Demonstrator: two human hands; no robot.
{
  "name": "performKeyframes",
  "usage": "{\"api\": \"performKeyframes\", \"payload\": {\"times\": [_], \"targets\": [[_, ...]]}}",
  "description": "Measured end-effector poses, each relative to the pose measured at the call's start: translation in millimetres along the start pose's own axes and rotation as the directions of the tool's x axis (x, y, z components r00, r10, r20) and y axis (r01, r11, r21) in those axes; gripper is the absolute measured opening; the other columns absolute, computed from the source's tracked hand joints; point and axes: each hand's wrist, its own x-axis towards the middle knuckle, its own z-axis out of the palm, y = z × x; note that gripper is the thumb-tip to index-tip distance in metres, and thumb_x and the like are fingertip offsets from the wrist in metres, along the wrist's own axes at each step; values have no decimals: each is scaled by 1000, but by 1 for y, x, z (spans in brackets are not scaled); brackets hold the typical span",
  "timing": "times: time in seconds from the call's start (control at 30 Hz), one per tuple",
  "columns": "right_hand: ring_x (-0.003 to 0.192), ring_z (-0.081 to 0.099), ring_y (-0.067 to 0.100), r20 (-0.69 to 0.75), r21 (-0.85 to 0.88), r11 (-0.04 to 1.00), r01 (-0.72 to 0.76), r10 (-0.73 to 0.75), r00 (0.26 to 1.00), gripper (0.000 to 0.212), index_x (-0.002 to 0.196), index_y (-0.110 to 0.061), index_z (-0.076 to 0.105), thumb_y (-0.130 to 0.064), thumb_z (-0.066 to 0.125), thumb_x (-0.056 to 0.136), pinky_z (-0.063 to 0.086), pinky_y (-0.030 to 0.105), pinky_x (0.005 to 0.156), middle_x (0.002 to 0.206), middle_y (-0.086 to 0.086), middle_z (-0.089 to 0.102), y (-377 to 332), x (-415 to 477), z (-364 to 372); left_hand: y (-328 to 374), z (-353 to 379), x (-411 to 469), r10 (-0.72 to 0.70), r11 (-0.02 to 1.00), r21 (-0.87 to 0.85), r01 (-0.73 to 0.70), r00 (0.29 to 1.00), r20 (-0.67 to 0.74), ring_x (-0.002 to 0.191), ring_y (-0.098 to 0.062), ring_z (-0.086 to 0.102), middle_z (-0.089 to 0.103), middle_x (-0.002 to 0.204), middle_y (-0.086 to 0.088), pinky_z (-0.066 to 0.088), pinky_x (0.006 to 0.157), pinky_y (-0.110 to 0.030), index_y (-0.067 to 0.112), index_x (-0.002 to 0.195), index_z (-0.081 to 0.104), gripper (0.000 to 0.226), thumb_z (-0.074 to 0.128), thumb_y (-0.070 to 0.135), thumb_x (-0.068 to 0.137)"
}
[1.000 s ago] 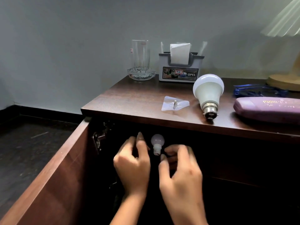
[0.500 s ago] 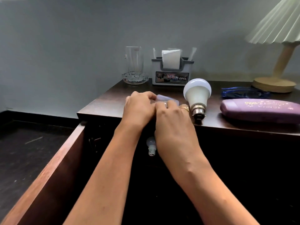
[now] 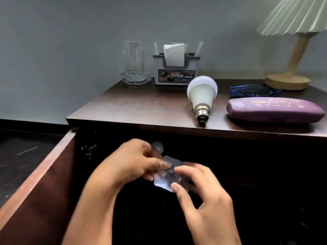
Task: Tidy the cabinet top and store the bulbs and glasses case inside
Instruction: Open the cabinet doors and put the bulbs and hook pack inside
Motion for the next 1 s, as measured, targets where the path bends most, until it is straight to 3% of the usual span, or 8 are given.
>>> {"api": "performKeyframes", "payload": {"times": [0.1,0.17,0.27,0.4,0.6,0.8,0.9,1.0], "targets": [[90,65,12,82,80,984,-159,153,985,23,89,-45,60,-33,59,69,54,38,82,99,-21,64,35,2,5,-32,29,32,-135,986,-115,123,985,-106,33,-5,53,61,45,-2,44,37,-13,6,64,64,14,72,1,75],[86,66,15,61,-15,989,-149,150,987,30,87,-41,64,-16,67,70,52,28,82,83,-26,67,56,12,10,-49,50,54,-161,984,-116,134,950,-269,49,-17,62,67,57,-9,54,57,-24,7,72,66,9,72,1,75],[76,64,22,-4,-182,980,-84,85,996,34,82,-20,71,7,74,61,42,15,74,78,-9,70,77,36,20,-61,73,64,91,987,162,-22,898,-430,85,-19,67,69,86,-1,46,71,-18,17,95,66,23,66,2,77],[73,64,27,-5,-238,969,-71,72,997,27,79,-12,71,10,70,62,34,12,72,77,6,74,96,56,37,-65,89,66,449,856,446,-261,803,-392,94,-8,59,62,103,4,32,77,2,20,113,63,41,56,-4,81],[71,65,25,26,-231,973,-30,37,999,24,78,-14,71,3,61,63,33,15,71,77,5,74,114,59,50,-85,98,85,487,751,624,-214,819,-304,76,-22,66,71,82,-11,50,72,-24,6,79,69,20,60,-8,68],[87,65,25,69,-261,963,-67,88,994,29,94,-19,69,-14,54,70,30,15,79,94,2,73,114,59,51,-80,102,74,402,806,572,-154,851,-338,107,-29,56,63,114,-14,47,90,-36,3,111,61,28,50,-1,86],[88,61,25,-88,-259,964,-57,36,995,25,96,-19,65,-26,48,80,34,18,83,96,2,69,87,41,33,-72,100,61,488,794,582,-175,755,-438,93,-26,60,65,95,-7,49,76,-28,10,94,64,16,53,8,82],[80,58,15,-303,-180,980,84,-136,943,18,88,-15,65,-16,48,82,39,12,80,85,-1,66,16,20,5,-48,102,31,598,801,485,-350,507,-621,94,-20,54,53,100,2,41,82,-20,16,101,54,20,51,17,82]]}}
